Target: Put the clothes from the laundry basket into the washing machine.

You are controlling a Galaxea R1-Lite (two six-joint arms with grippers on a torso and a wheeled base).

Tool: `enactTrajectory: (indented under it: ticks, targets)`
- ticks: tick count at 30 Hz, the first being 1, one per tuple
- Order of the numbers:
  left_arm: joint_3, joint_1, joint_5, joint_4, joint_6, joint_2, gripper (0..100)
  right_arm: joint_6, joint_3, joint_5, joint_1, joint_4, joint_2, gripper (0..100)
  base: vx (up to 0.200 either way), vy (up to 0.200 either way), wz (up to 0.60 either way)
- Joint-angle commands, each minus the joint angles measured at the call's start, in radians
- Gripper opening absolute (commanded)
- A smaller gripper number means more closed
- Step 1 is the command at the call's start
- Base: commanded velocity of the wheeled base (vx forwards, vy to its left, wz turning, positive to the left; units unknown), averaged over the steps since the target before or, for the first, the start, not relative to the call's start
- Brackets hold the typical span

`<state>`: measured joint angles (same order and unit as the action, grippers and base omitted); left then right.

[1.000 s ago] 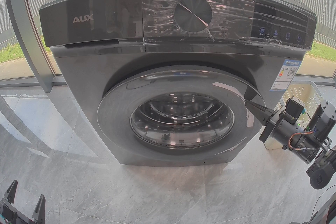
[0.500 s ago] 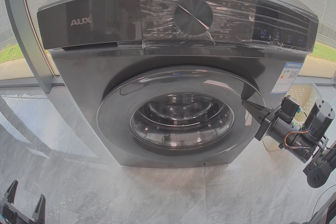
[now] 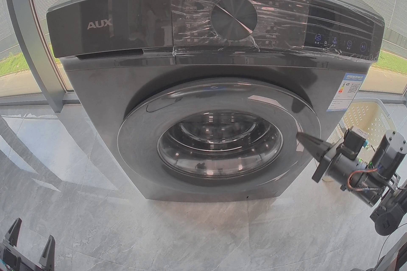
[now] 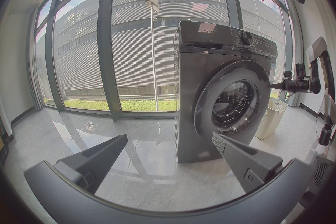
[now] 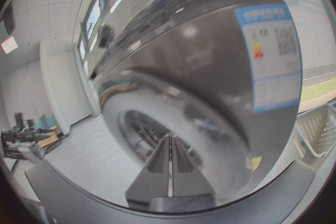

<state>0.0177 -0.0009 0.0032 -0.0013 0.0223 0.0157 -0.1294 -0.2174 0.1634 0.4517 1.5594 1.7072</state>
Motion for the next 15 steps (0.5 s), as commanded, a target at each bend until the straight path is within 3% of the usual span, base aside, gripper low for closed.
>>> enactTrajectory:
  ticks: [1,2,9,15]
  targets:
    - [-0.015,0.001,0.001,0.0,-0.001,-0.013,100,0.017,0.138,0.041,0.074,-0.013,-0.1,0,0.0,0.0,0.0]
    - [-0.015,-0.001,0.001,0.0,0.001,-0.013,100,0.022,0.147,0.041,0.079,-0.013,-0.116,100,0.0,0.0,0.0]
    - [-0.015,-0.001,0.001,0.0,0.001,-0.013,100,0.02,0.217,0.039,0.084,-0.019,-0.209,100,0.0,0.0,0.0]
    - [-0.015,-0.001,0.001,0.0,-0.001,-0.013,100,0.027,0.217,0.039,0.073,-0.093,-0.299,100,0.0,0.0,0.0]
